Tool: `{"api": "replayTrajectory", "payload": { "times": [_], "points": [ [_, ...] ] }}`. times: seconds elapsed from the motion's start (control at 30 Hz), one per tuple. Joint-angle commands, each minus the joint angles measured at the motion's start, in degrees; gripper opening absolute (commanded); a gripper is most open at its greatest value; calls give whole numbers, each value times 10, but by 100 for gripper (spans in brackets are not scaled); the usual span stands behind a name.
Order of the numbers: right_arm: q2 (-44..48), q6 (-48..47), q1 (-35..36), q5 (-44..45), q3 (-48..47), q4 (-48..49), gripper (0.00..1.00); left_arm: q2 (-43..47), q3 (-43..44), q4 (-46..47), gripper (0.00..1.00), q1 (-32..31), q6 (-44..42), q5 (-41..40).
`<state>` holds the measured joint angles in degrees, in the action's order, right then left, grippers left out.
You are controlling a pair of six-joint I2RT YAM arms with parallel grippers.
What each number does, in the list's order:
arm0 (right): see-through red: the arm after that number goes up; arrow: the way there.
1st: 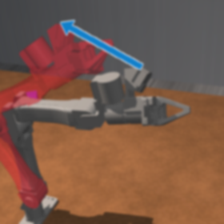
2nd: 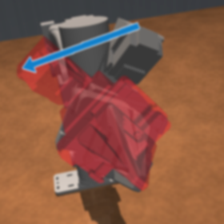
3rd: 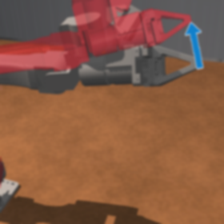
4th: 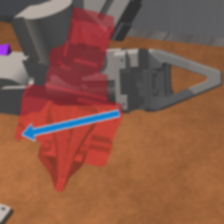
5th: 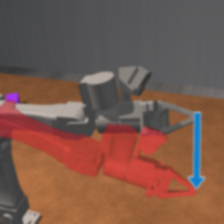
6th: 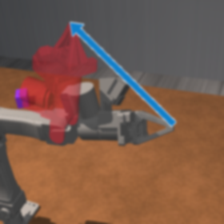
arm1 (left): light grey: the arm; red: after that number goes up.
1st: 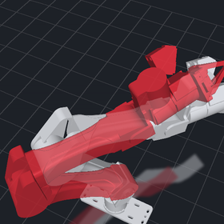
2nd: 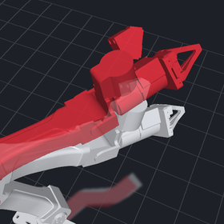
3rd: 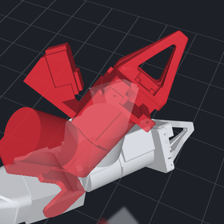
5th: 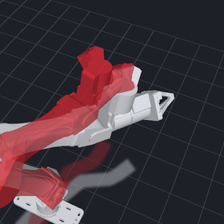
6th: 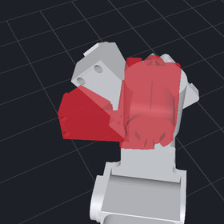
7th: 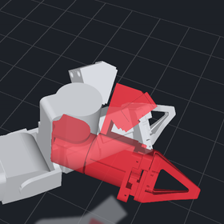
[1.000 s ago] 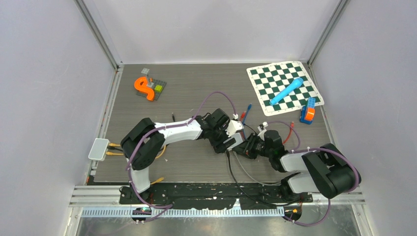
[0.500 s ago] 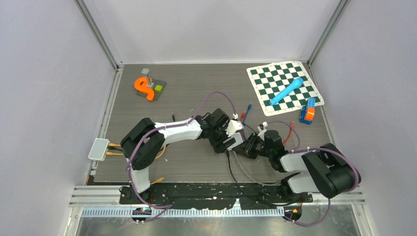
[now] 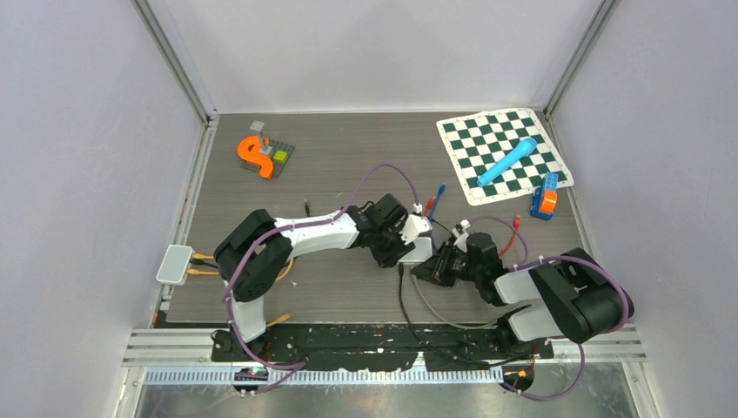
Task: Pull the plug from the switch port
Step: Pull the connector from the switch port, then place the connector at the center of the board.
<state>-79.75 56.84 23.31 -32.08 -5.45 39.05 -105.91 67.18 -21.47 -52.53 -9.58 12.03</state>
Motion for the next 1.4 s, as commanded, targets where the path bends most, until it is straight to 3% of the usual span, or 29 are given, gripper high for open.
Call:
{"api": "replayTrajectory", "payload": {
  "times": [0.0,0.13,0.3,0.47,0.63,0.77,1.1,1.23,1.37],
  "points": [
    [18,-18,3,-11,0,-9,5,3,7,15,38,0,-1,2],
    [51,-30,3,11,-6,-53,5,5,5,16,39,0,0,1],
    [139,-57,2,64,-21,-170,5,24,-11,28,53,0,4,-12],
    [297,-104,4,159,-60,-320,5,66,-51,77,72,2,22,-52],
    [438,-140,2,233,-103,-455,5,113,-89,130,82,11,52,-112],
    [496,-183,2,259,-178,-513,5,151,-117,170,89,25,75,-151],
    [491,-305,2,314,-355,-604,5,183,-142,192,96,42,113,-187],
    [439,-308,2,405,-397,-634,5,186,-149,197,99,42,119,-185],
    [356,-288,-2,405,-420,-633,5,188,-150,192,99,43,119,-185]
  ]
}}
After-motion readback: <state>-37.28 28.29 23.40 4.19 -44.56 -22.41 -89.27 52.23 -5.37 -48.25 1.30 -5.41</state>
